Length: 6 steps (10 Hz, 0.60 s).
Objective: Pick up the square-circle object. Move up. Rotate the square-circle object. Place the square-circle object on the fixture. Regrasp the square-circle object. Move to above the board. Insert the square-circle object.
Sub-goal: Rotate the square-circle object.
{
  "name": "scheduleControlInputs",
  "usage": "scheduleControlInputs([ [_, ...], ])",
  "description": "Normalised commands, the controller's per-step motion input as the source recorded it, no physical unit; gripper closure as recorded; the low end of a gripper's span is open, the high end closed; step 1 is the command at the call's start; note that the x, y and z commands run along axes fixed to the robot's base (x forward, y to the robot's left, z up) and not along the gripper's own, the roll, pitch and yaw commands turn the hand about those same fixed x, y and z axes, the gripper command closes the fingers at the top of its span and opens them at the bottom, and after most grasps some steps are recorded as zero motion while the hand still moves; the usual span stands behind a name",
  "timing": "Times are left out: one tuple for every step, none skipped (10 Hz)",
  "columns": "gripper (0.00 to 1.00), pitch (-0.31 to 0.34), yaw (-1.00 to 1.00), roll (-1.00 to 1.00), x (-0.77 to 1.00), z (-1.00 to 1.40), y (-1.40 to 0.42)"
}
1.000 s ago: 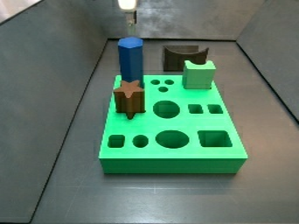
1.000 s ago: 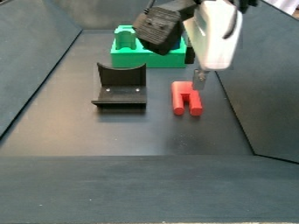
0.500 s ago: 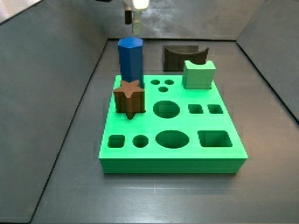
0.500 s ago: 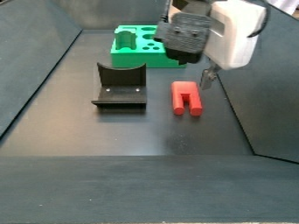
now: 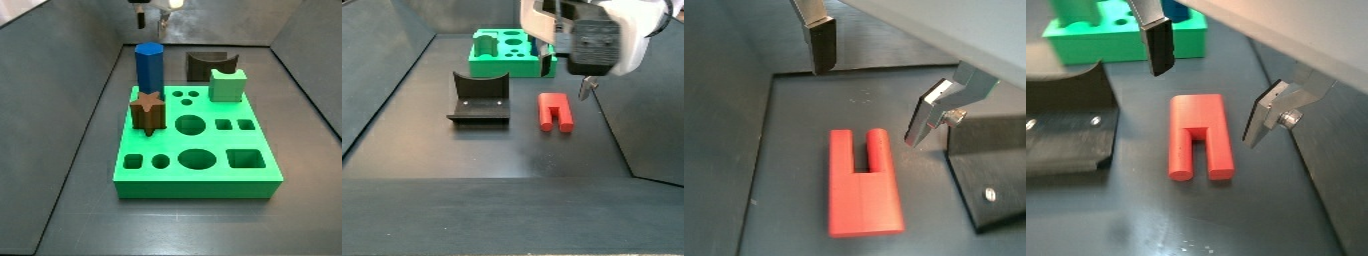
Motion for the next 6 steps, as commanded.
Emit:
scheduleControlInputs([
  [0.00,0.001,1.00,0.00,0.03,-0.03,0.00],
  [0.00,0.001,1.00,0.00,0.03,-0.03,0.00],
  [0.00,0.001,1.00,0.00,0.03,-0.03,0.00],
  [0.00,0.001,1.00,0.00,0.03,-0.03,0.00],
  [0.00,0.001,1.00,0.00,0.03,-0.03,0.00],
  [0.00,0.001,1.00,0.00,0.03,-0.03,0.00],
])
